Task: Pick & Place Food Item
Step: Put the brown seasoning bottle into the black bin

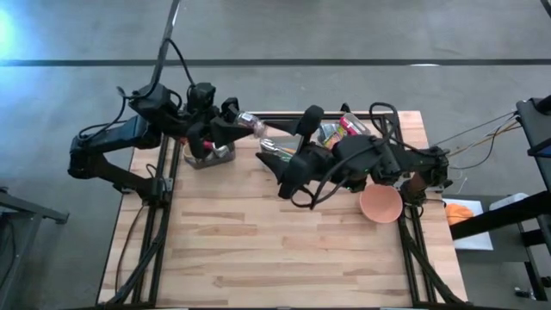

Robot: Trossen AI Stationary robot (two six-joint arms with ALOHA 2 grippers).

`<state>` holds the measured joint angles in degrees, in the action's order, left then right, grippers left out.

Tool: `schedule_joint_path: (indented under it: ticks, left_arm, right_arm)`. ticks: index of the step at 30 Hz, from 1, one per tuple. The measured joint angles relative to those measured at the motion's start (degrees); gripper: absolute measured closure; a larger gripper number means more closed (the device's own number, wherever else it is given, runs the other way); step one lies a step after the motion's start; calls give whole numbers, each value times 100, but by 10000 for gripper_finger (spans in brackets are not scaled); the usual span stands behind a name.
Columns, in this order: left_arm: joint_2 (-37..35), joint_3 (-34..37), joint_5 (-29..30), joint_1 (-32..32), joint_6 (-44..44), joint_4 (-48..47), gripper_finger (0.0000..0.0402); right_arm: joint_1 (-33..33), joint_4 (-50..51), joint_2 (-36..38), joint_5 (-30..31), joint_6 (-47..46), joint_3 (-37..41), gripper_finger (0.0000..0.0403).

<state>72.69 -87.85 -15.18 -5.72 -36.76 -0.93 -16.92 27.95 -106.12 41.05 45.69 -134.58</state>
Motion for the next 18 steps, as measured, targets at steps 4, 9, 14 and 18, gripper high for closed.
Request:
schedule_joint_path:
  ticks: [4, 9, 14, 18]
  left_arm:
    - [33, 1, -133, -1, -82, -21, 221]
    - [76, 4, -242, -2, -127, 4, 221]
    - [222, 2, -357, 0, -234, -18, 221]
    - [293, 2, -525, 0, -309, 198, 221]
  right_arm:
    - [-7, -154, -1, -37, 247, 0, 62]
    - [6, -263, -1, -39, 353, 0, 62]
    - [6, -366, -48, -27, 463, -2, 62]
    - [14, -329, -99, 94, 551, 4, 62]
